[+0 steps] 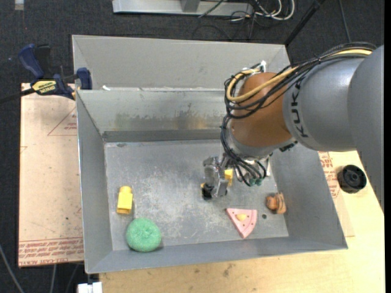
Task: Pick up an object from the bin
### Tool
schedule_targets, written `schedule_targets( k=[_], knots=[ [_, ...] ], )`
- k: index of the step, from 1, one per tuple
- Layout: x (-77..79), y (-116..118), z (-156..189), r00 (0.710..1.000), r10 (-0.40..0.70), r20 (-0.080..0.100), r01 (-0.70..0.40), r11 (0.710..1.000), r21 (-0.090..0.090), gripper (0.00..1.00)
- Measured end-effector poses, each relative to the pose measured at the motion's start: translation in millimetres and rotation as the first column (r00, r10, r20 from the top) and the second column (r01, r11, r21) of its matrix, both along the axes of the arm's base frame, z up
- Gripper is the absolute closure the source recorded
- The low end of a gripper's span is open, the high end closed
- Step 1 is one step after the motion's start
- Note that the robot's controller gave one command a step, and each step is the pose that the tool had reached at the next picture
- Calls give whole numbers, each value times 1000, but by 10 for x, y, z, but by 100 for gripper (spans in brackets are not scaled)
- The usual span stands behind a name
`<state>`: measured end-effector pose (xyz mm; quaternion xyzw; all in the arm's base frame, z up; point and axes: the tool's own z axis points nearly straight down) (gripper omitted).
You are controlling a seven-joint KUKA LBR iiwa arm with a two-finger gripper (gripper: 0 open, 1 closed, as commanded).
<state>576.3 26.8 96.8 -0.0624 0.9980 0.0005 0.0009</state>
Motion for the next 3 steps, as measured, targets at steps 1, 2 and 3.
schedule_targets(
  k=[1, 2, 3],
  knots=[
    [12, 21, 49, 1000, 4, 5, -4, 1000, 2, 100],
    [195, 8, -77, 1000, 5, -1, -5, 1000, 0, 100],
    [-130, 93, 1283, 1000, 29, 2, -29, 1000, 0, 100]
  ],
)
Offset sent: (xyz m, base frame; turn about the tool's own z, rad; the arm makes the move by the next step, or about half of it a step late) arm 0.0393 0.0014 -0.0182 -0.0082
